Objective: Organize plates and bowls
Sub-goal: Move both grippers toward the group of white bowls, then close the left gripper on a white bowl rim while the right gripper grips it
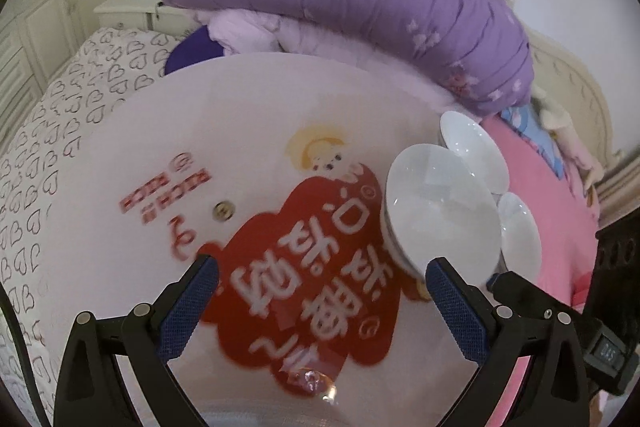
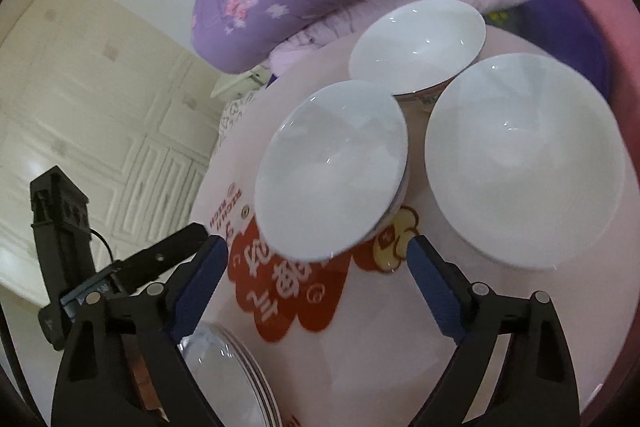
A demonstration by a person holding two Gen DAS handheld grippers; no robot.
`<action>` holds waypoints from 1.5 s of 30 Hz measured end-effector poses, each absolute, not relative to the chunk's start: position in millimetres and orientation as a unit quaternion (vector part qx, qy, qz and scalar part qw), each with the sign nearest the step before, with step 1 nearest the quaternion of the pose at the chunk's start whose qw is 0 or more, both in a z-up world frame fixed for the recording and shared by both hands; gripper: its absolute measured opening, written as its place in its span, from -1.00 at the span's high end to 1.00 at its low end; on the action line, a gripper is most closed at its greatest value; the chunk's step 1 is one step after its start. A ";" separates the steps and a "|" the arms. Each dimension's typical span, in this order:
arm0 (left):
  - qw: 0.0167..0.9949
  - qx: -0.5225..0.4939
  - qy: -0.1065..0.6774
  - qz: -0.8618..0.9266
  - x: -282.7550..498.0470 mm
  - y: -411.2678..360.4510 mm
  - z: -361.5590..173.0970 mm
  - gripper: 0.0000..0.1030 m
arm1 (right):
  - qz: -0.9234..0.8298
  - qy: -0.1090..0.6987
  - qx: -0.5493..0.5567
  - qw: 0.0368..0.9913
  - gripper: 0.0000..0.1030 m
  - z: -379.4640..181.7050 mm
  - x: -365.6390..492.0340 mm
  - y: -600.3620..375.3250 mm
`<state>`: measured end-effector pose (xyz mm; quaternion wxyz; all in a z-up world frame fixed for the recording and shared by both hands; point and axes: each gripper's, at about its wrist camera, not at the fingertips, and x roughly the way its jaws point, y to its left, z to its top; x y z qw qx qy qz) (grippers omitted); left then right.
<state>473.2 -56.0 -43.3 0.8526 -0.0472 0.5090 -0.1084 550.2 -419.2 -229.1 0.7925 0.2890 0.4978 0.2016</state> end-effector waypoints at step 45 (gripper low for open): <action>0.856 -0.137 0.494 -0.063 484.5 33.2 -56.2 0.87 | 0.278 0.532 0.218 0.770 0.41 -214.0 565.7 -284.9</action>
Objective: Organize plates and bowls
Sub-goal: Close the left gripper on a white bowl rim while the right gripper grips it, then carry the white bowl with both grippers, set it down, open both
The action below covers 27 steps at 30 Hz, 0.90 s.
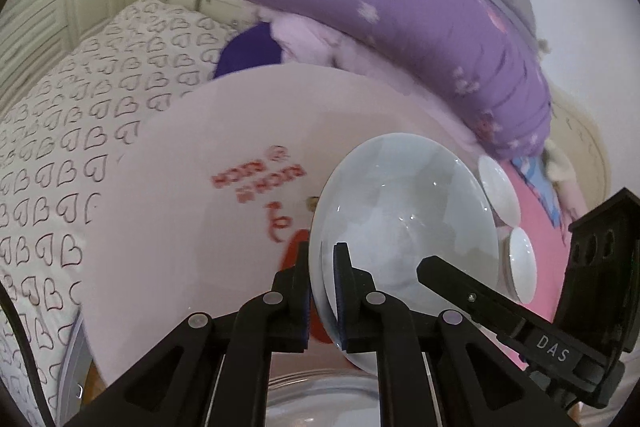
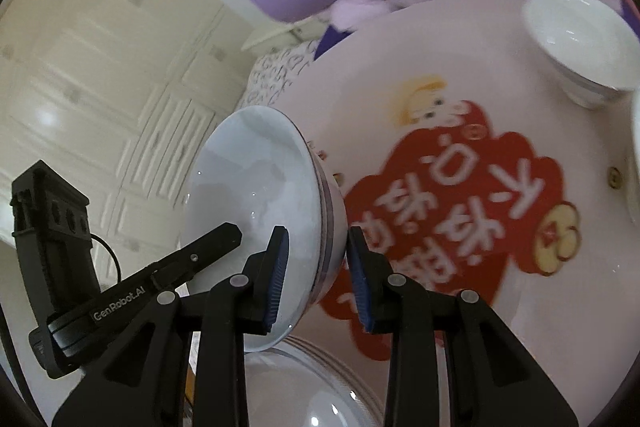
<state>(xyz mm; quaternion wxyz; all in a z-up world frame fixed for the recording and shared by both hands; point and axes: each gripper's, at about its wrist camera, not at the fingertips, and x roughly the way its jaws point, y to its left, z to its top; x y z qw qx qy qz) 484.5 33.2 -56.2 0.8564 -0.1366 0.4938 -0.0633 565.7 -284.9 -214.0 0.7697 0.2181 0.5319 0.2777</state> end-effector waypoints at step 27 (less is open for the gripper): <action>0.839 -0.158 0.520 -0.014 493.4 77.8 -88.8 0.83 | 0.300 0.595 0.133 0.734 0.36 -254.3 591.0 -214.6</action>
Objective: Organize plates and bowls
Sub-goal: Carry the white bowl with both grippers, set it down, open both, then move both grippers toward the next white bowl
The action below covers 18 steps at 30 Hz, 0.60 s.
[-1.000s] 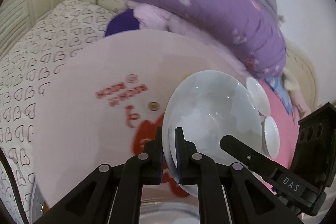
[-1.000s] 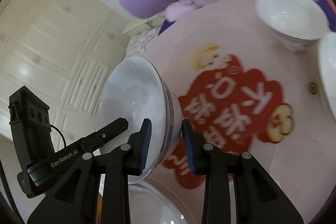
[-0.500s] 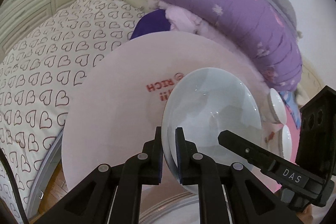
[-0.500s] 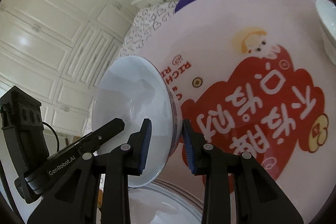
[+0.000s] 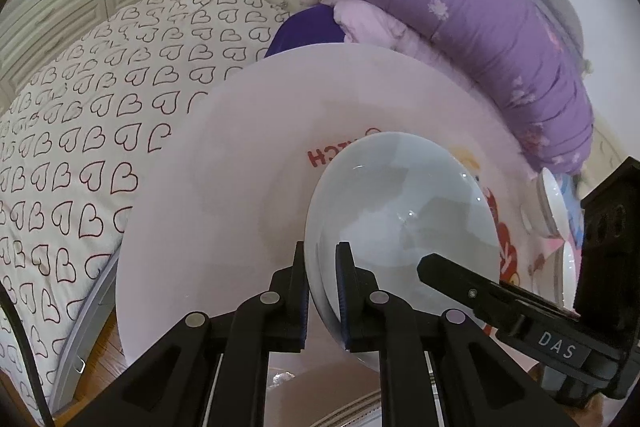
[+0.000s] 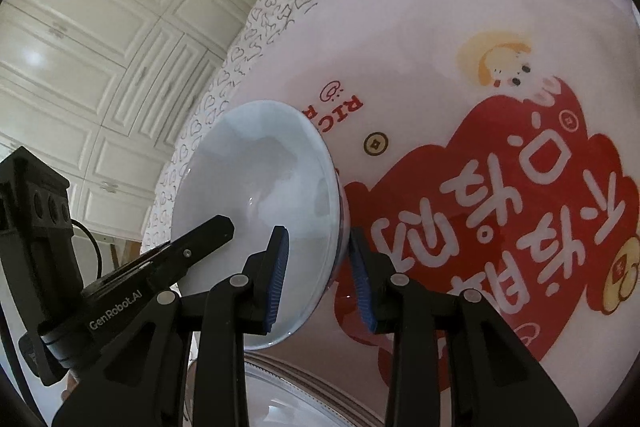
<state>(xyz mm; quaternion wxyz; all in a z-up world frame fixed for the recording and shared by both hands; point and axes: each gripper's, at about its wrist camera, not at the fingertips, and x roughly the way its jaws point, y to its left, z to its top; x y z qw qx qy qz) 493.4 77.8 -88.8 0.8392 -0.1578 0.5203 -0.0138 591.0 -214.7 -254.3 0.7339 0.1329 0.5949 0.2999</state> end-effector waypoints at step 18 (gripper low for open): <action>0.871 -0.120 0.476 0.008 471.8 80.1 -63.0 -0.90 | 0.284 0.539 0.157 0.777 -1.00 -222.8 582.3 -249.1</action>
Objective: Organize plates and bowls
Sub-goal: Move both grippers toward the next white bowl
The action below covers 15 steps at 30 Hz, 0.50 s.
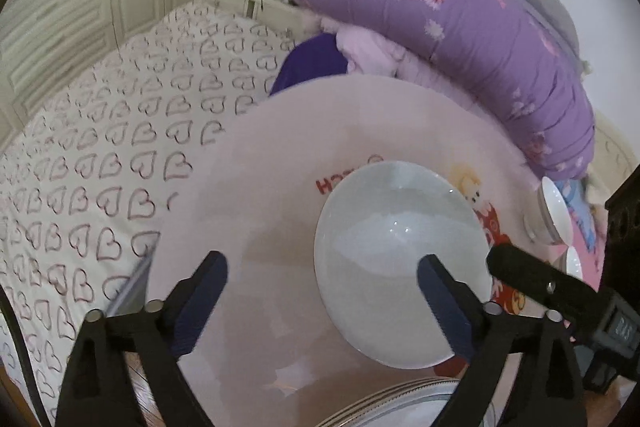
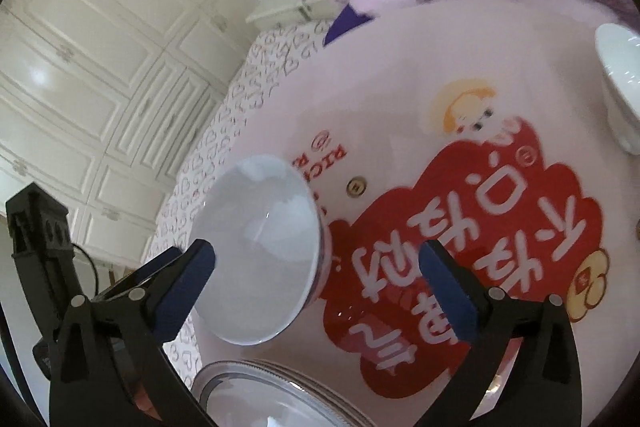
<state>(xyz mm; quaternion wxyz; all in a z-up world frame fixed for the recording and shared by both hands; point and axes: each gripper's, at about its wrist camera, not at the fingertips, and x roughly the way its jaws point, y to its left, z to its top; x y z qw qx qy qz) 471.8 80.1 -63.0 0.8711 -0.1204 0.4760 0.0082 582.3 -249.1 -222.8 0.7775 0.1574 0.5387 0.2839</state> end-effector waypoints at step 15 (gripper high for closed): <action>0.905 -0.078 0.418 -0.012 398.8 26.4 -5.5 -0.98 | 0.264 0.472 0.161 0.825 -1.00 -168.4 560.5 -309.0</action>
